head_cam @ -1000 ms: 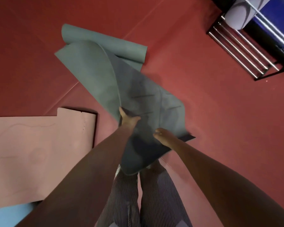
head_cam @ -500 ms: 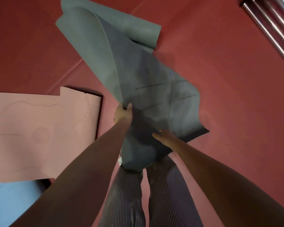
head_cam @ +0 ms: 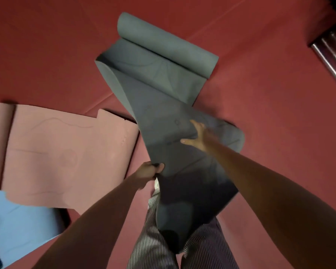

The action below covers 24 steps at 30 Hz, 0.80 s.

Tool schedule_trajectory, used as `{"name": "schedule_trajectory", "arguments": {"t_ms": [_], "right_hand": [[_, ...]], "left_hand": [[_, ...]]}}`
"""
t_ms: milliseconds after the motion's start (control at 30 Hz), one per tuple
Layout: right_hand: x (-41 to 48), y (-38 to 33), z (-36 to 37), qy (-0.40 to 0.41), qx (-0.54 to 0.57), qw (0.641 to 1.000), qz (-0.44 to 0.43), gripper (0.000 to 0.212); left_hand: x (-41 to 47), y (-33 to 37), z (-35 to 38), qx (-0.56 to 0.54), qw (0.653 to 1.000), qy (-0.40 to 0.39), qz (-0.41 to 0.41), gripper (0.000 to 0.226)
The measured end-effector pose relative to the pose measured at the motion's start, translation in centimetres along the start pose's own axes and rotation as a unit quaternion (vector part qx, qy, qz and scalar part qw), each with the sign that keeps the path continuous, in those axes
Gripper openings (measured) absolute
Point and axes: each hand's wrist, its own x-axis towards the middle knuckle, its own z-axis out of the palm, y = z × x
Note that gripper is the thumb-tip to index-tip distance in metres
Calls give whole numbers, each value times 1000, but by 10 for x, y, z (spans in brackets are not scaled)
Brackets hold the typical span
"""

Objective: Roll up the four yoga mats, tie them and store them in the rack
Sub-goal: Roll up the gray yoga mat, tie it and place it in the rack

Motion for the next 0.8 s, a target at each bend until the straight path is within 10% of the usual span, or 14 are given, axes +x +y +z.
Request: {"name": "schedule_trajectory", "arguments": {"t_ms": [233,367,800], "right_hand": [[43,-88,23,-154,-221,949,-163,136],[59,-116,50,-190,-278,932,-134,152],[56,-128,131,-245,-216,941,-87,121]], "left_hand": [[-25,-31,-81,-17,993,-110,-42,56],[-41,-49,-106,-29,985,-157,-69,37],[-52,-57,-154,-307,947,-90,-17,36]]}}
